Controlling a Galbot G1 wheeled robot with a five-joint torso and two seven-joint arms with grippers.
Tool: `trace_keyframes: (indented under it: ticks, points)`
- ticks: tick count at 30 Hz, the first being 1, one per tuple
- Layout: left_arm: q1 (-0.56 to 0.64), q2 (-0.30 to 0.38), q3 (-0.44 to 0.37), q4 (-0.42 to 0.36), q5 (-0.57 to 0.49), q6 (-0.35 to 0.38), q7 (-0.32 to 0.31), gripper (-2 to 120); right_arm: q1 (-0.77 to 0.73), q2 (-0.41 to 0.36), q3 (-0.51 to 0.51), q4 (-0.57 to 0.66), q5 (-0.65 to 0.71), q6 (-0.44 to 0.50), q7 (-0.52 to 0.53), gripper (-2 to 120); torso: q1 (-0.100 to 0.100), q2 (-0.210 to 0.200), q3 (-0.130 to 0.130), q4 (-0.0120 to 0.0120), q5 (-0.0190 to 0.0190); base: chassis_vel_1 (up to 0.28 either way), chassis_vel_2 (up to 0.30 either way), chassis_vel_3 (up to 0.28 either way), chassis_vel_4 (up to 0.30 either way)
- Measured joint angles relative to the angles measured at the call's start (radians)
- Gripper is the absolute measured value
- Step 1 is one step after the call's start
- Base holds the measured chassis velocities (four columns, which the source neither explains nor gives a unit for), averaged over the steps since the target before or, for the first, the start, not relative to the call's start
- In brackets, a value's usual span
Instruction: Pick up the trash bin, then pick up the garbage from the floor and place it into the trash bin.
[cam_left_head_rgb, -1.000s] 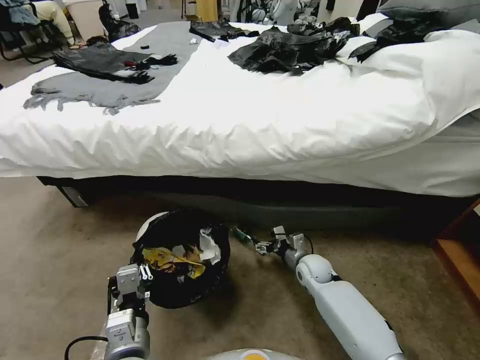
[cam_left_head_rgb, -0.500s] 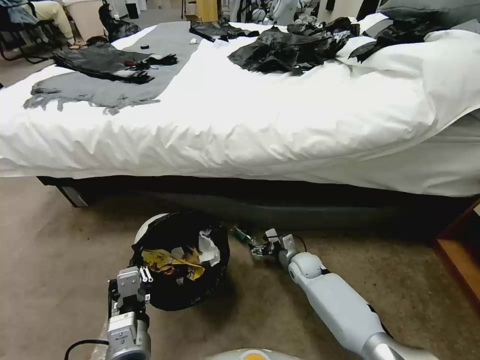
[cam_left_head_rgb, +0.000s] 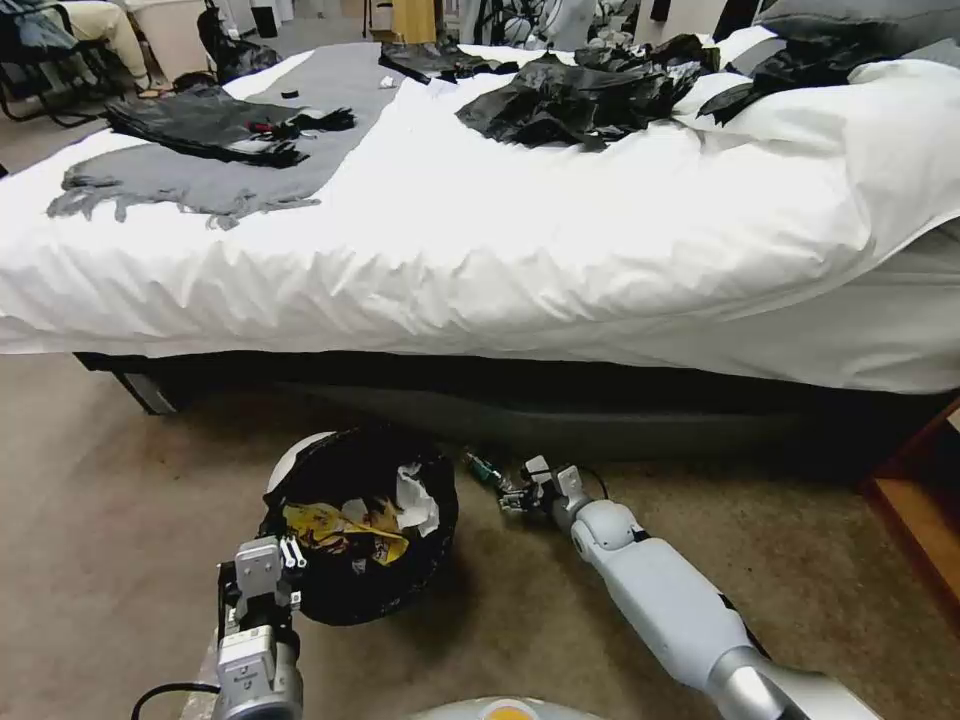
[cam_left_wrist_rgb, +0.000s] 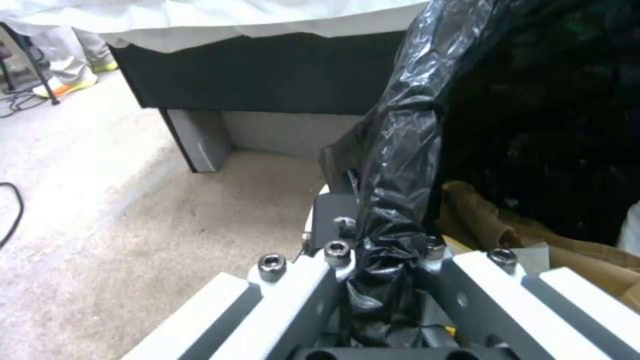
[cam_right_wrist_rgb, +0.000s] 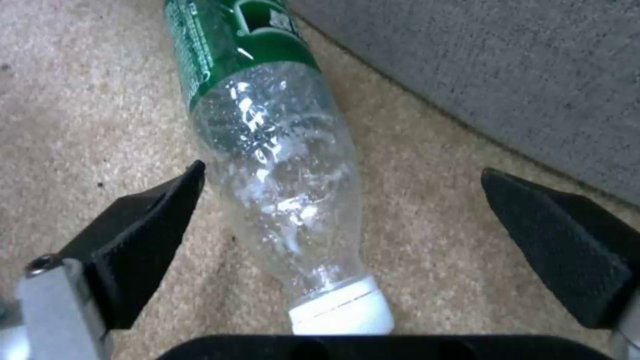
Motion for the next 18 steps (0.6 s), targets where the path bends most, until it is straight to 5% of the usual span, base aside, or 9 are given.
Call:
trace_keyframes:
  ticks: [18]
  points:
    - [0.006,0.002,-0.001,-0.006,-0.005,-0.007,-0.002,0,-0.007,0.027,0.029,-0.053,-0.053,0.023,-0.003,37,0.000,0.000,0.000,0.0000,0.0000,0.000,0.000,0.000,0.000]
